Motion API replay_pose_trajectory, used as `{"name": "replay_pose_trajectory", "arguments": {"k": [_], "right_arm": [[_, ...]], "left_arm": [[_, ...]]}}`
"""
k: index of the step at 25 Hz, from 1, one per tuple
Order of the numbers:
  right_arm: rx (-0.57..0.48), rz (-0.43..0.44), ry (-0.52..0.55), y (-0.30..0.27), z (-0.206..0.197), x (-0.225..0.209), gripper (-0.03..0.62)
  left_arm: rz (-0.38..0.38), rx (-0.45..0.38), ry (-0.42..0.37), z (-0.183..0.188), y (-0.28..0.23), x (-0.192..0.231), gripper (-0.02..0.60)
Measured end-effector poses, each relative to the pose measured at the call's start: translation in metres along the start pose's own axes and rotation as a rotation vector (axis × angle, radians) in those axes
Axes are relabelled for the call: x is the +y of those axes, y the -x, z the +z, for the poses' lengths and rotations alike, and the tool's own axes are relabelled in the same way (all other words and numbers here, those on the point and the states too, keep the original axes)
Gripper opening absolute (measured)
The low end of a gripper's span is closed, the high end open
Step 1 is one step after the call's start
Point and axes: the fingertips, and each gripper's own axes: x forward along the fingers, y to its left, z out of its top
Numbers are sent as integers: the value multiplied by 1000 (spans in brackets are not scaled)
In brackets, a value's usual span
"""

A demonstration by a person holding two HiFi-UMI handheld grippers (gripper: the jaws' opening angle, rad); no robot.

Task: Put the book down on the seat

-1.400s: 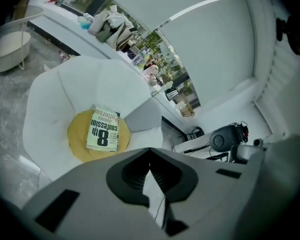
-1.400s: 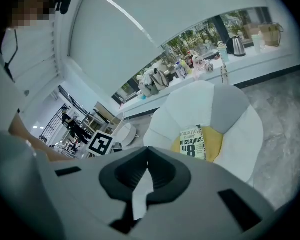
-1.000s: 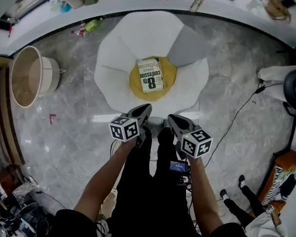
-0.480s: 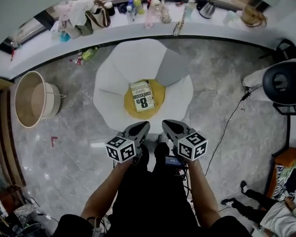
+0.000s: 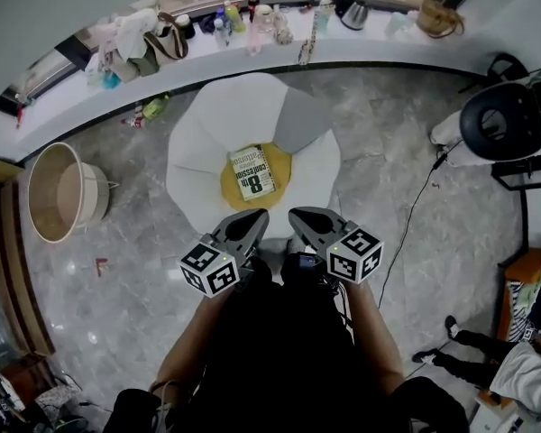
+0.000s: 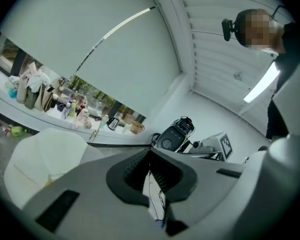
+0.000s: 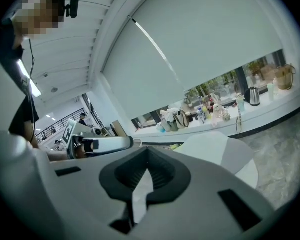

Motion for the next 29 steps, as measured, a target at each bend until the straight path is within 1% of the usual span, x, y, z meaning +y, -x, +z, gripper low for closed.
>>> {"name": "replay_pose_trajectory", "arguments": {"k": [6,11,16,24,29], "right_arm": [[-63,-6,32,21,25,6,15],[-88,-11,32,26,31,6,15],[-120,30,42,31,32,13,15],[-106,40,52,34,32,3,15],[-103,39,63,29,40,16,15]], "left_arm": [[-50,-23,-51,21,2,-22,12],[-60,-30,-66,26,2,-26,12],[-49,-29,-98,26,1,-29,12],[-41,-33,-116,29,-6,-29,12],[-42,-34,-117,34,6,-31,12]]}}
